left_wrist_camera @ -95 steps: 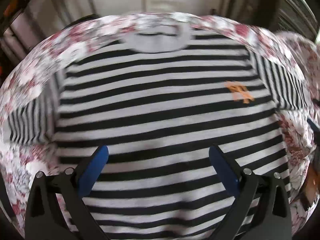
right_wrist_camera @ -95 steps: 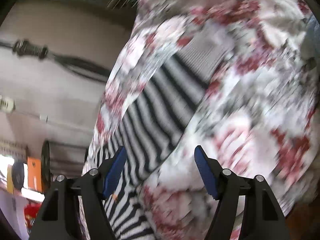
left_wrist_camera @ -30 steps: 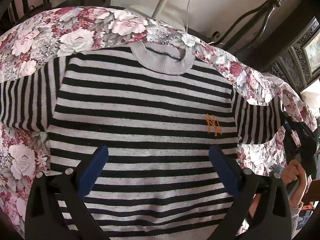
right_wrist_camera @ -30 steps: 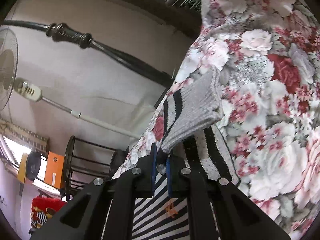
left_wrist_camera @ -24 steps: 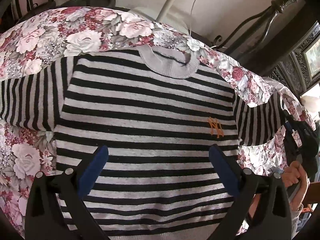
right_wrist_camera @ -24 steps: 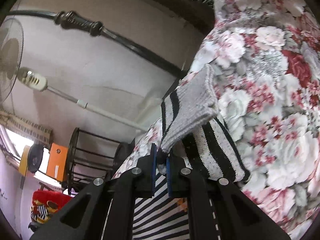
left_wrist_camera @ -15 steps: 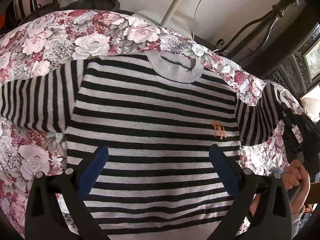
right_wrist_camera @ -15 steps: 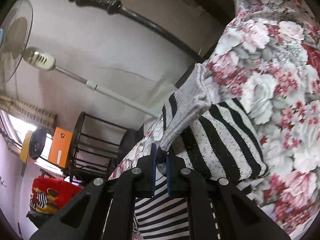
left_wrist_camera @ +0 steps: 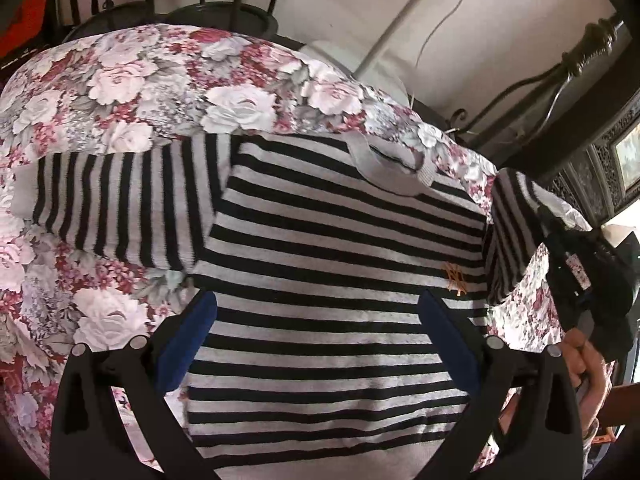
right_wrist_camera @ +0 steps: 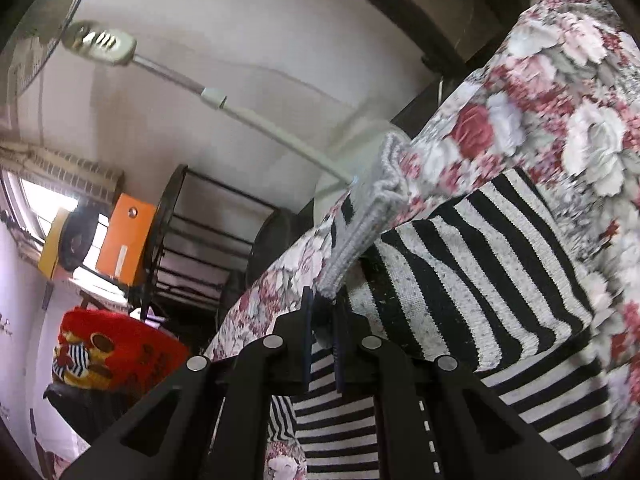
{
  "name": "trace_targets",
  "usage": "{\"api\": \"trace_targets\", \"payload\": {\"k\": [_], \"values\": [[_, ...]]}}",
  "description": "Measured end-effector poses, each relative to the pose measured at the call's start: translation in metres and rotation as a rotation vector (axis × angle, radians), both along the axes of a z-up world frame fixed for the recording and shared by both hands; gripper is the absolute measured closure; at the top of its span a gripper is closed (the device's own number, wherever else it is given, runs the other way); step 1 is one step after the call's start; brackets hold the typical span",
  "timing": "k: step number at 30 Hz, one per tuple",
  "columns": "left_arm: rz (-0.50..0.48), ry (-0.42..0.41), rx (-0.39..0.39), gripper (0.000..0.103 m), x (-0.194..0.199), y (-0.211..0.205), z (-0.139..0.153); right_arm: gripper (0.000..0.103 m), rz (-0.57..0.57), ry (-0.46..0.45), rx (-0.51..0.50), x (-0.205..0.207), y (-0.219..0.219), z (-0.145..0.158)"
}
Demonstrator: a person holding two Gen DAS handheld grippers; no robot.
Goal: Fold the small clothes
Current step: 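Carry the held sleeve across the sweater body with the right gripper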
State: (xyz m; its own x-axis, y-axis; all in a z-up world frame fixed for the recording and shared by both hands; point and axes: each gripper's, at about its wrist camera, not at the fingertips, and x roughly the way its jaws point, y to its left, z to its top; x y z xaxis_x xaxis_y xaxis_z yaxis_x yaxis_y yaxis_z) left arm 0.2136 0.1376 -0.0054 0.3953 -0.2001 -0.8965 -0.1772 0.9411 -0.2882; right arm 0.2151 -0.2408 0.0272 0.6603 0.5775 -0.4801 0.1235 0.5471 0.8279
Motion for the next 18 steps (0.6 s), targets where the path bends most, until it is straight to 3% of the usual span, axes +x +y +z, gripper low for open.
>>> {"api": "trace_targets", "payload": {"k": [7,13,15,18], "values": [[0.024,0.003,0.007,0.005,-0.006,0.021,0.002,0.094,0.064,0.049,-0.001,0.006,0.040,-0.017],[0.059,0.014,0.008,0.005,-0.007,0.040,-0.002,0.093,0.144,0.139,-0.080,0.010,0.080,-0.051],[0.075,0.019,0.002,0.005,-0.006,0.044,-0.004,0.089,0.184,0.188,-0.107,0.009,0.093,-0.067],[0.092,0.031,-0.013,0.005,-0.002,0.046,-0.008,0.071,0.272,0.274,-0.138,0.009,0.115,-0.093]]}}
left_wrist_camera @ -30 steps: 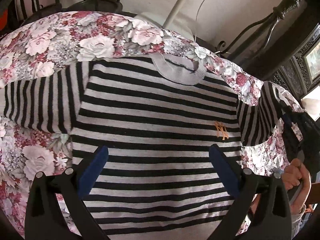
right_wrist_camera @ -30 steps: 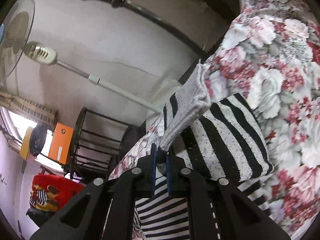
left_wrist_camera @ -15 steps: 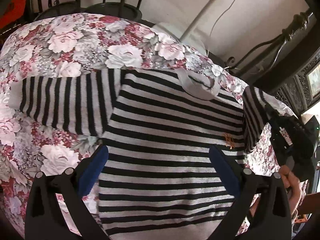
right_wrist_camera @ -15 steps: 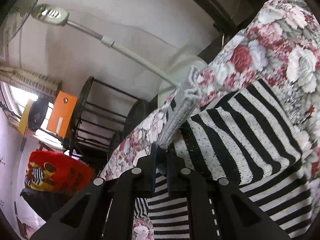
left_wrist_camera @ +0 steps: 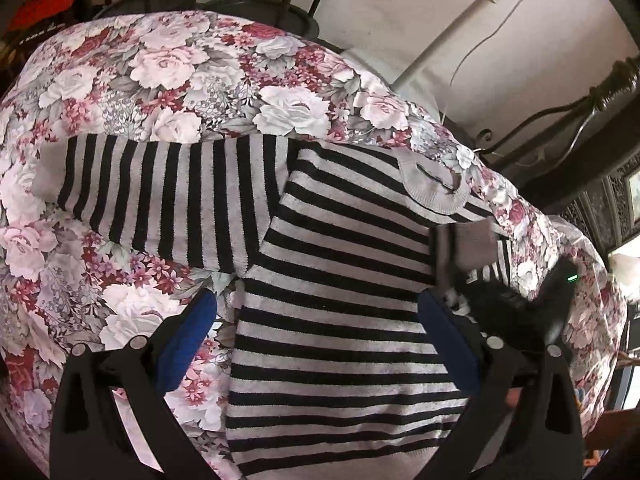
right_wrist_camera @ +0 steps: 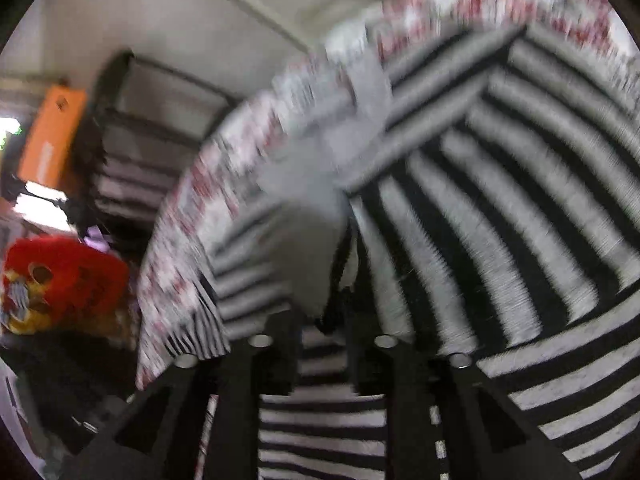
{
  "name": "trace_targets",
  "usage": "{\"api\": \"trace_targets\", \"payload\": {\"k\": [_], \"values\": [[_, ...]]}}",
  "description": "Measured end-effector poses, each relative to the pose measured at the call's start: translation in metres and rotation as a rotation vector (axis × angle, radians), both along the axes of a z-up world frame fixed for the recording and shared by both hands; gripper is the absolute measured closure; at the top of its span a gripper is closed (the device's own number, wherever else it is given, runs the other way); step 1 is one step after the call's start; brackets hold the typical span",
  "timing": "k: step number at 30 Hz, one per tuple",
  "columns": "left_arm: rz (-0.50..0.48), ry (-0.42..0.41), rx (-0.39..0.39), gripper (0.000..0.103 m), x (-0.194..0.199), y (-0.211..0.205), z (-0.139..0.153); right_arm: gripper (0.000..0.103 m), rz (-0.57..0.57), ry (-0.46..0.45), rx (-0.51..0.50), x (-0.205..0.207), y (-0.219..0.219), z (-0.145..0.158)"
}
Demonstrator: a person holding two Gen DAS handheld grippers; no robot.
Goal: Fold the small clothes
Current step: 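Carry the held sleeve across the sweater body with the right gripper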
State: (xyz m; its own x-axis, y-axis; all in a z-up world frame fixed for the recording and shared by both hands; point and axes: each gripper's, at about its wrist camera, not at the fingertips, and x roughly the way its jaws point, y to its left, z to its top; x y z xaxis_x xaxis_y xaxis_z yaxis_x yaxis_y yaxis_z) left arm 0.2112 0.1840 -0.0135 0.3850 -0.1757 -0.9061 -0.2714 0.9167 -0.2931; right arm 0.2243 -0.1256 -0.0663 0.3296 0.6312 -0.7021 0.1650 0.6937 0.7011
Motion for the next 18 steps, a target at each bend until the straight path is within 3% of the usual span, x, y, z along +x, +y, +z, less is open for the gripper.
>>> {"api": "trace_targets", "payload": {"k": [4,7,10,13,18], "values": [[-0.004,0.013,-0.009,0.005,0.007,-0.007,-0.006,0.059,0.098,0.013,-0.073,-0.003,0.023,-0.011],[-0.020,0.030,0.003,0.005,0.013,-0.018,-0.012,0.056,0.124,-0.016,-0.038,-0.005,0.021,-0.001],[-0.038,0.058,0.007,0.005,0.019,-0.032,-0.023,0.055,0.119,-0.080,0.039,-0.007,0.009,0.018],[-0.054,0.092,0.017,0.005,0.026,-0.050,-0.039,0.045,0.101,-0.137,0.096,-0.009,-0.010,0.035],[-0.103,0.129,0.093,0.005,0.037,-0.084,-0.068,0.045,0.004,-0.155,0.065,-0.003,-0.058,0.034]]}}
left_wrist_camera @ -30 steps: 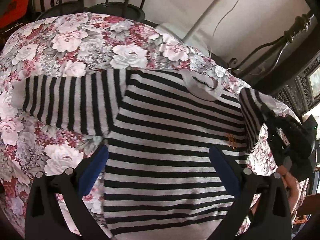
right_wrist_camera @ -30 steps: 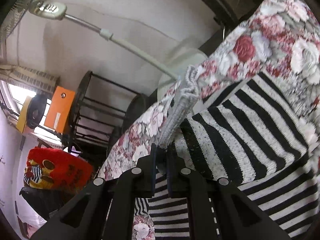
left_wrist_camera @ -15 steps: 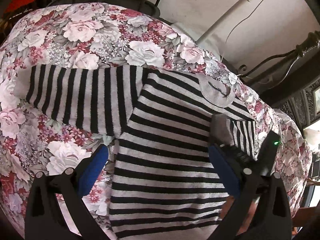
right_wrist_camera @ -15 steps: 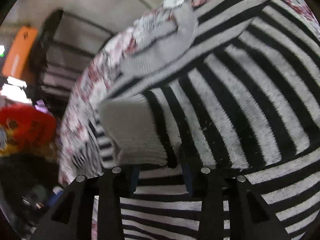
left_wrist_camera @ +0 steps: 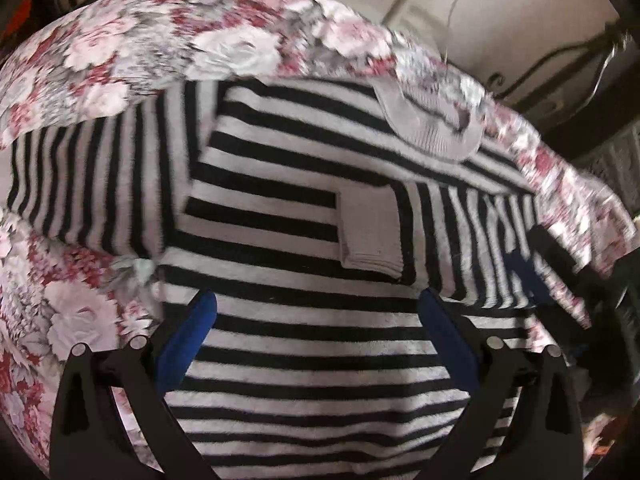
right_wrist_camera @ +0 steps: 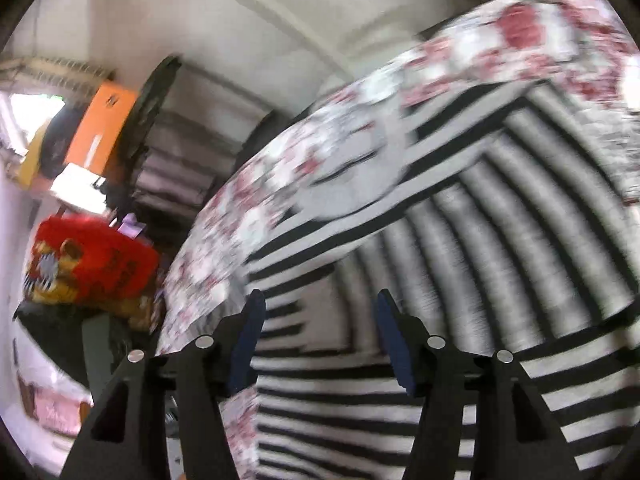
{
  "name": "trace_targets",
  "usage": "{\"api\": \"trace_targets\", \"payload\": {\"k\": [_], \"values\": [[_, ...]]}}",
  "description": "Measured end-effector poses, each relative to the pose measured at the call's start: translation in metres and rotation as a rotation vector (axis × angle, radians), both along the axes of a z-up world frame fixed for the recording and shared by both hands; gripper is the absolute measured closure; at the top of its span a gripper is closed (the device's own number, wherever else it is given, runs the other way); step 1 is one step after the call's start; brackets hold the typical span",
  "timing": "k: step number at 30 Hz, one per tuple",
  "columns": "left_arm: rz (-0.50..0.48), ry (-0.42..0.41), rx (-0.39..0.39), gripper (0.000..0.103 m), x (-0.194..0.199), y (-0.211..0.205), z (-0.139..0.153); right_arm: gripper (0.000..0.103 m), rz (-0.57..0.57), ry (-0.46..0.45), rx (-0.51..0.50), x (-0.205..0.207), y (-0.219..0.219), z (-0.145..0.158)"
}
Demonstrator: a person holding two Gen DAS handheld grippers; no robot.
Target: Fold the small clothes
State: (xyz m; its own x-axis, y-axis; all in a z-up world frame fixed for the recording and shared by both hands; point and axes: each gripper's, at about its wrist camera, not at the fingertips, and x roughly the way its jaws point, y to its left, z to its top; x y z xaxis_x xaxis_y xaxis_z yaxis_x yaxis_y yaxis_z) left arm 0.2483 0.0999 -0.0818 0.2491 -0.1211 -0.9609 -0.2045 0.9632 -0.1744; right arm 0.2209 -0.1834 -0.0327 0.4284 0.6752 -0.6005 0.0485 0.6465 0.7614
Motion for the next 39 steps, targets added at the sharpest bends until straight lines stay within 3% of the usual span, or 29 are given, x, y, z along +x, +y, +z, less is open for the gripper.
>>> {"api": "trace_targets", "payload": {"k": [6,7,8,9,10,11,12,14,16,18,19,20,21,22,23,25,27,29,32,34,37,39], "values": [[-0.147,-0.080,0.108,0.005,0.019,-0.053,-0.024,0.057,-0.171,0.099,0.042,0.001,-0.074,-0.052],[-0.170,-0.076,0.138,0.005,0.022,-0.060,-0.031,0.066,-0.193,0.131,0.025,0.000,-0.084,-0.063],[-0.202,-0.025,0.196,0.005,0.026,-0.069,-0.049,0.079,-0.203,0.163,0.021,-0.001,-0.090,-0.075],[-0.221,0.021,0.224,0.005,0.028,-0.073,-0.062,0.086,-0.208,0.195,0.039,0.000,-0.096,-0.086],[-0.255,0.113,0.263,0.004,0.031,-0.078,-0.088,0.100,-0.224,0.230,0.080,-0.001,-0.104,-0.100],[-0.256,0.115,0.266,0.004,0.031,-0.078,-0.097,0.103,-0.240,0.247,0.108,-0.001,-0.110,-0.105],[-0.236,0.094,0.263,0.004,0.030,-0.077,-0.096,0.103,-0.256,0.250,0.137,-0.002,-0.115,-0.107],[-0.239,0.089,0.255,0.005,0.032,-0.081,-0.083,0.096,-0.264,0.172,0.134,0.004,-0.121,-0.094],[-0.283,-0.017,0.220,0.005,0.032,-0.089,-0.057,0.094,-0.263,0.082,0.104,0.019,-0.127,-0.073],[-0.285,-0.083,0.231,0.005,0.032,-0.090,-0.046,0.089,-0.287,0.043,0.148,0.030,-0.134,-0.065],[-0.282,-0.083,0.225,0.005,0.034,-0.088,-0.048,0.081,-0.290,0.035,0.154,0.038,-0.136,-0.065],[-0.281,-0.023,0.209,0.005,0.038,-0.084,-0.064,0.067,-0.281,0.040,0.130,0.047,-0.135,-0.068],[-0.279,0.032,0.205,0.004,0.040,-0.081,-0.077,0.066,-0.266,0.057,0.102,0.053,-0.134,-0.074],[-0.263,0.111,0.207,0.004,0.042,-0.075,-0.098,0.072,-0.249,0.091,0.084,0.058,-0.131,-0.087],[-0.248,0.085,0.192,0.004,0.040,-0.071,-0.099,0.086,-0.254,0.108,0.090,0.058,-0.132,-0.096],[-0.259,0.085,0.215,0.004,0.041,-0.076,-0.090,0.098,-0.284,0.141,0.106,0.054,-0.140,-0.104],[-0.249,0.020,0.190,0.005,0.040,-0.076,-0.071,0.096,-0.299,0.139,0.111,0.051,-0.145,-0.095],[-0.202,-0.072,0.143,0.005,0.037,-0.068,-0.046,0.082,-0.292,0.098,0.047,0.046,-0.144,-0.076],[-0.130,-0.121,0.092,0.005,0.037,-0.050,-0.032,0.076,-0.264,0.059,0.018,0.031,-0.131,-0.055],[-0.108,-0.089,0.102,0.005,0.041,-0.043,-0.041,0.073,-0.246,0.070,-0.003,0.016,-0.123,-0.051],[-0.082,0.112,0.213,0.005,0.040,-0.038,-0.081,0.073,-0.227,0.163,-0.036,-0.003,-0.113,-0.071],[-0.035,0.105,0.165,0.005,0.035,-0.030,-0.077,0.080,-0.217,0.203,-0.016,-0.011,-0.113,-0.086]]}}
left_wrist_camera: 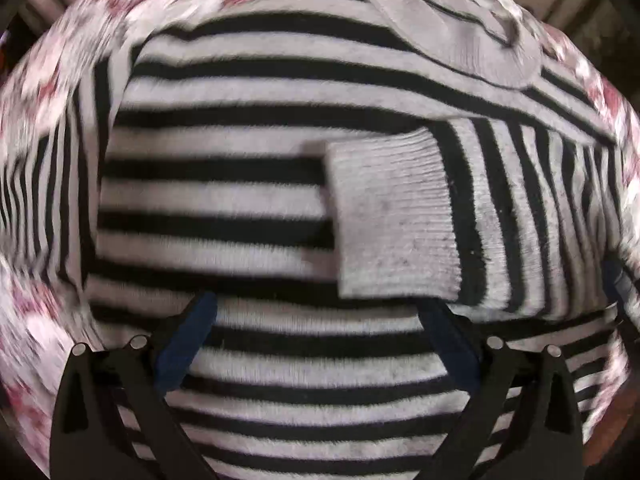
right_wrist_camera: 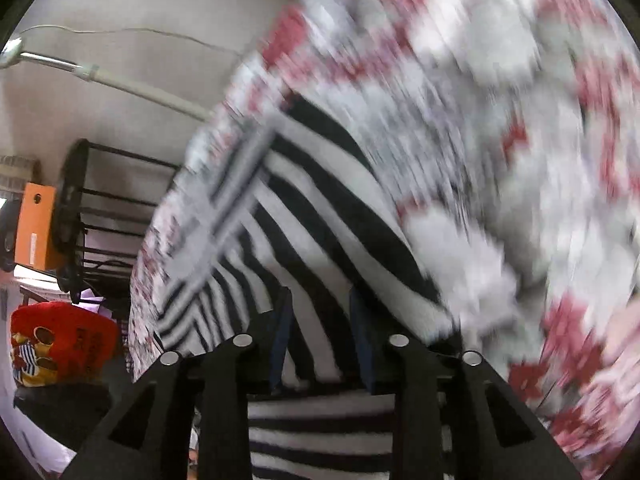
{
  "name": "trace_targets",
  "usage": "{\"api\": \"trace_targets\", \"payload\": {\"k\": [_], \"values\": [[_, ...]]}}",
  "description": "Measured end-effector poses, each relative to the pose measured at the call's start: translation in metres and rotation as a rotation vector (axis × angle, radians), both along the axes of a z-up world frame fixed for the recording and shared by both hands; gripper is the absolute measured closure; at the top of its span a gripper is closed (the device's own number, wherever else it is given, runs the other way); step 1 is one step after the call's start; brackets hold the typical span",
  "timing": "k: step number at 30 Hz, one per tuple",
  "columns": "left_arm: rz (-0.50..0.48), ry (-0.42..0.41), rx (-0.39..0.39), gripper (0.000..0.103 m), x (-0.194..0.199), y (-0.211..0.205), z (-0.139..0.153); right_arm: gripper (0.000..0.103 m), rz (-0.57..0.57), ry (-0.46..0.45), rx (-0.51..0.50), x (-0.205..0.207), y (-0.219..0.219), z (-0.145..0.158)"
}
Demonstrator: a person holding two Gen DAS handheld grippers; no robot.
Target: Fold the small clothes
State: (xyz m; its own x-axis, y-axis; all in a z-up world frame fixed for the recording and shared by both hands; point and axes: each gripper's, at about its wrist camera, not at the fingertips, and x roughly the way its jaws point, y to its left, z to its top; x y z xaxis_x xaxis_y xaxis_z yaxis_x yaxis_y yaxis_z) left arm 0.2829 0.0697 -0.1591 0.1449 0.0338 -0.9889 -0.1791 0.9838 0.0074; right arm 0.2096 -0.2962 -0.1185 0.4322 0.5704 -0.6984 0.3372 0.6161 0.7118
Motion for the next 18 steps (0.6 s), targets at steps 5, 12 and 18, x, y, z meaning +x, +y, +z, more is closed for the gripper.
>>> {"api": "trace_targets", "payload": {"k": [5,12,18], "values": [[0.148,-0.308,0.082,0.005,-0.012,0.029,0.076,0.089,-0.037,0.022,0.051,-0.009,-0.014,-0.006],[-0.137,-0.189,-0.095,0.005,0.013,-0.037,0.036,0.076,0.015,-0.100,-0.014,0.006,0.007,0.034],[-0.211,-0.028,0.082,0.004,0.002,-0.054,-0.017,0.080,0.057,-0.041,-0.072,0.025,0.015,0.006]]}}
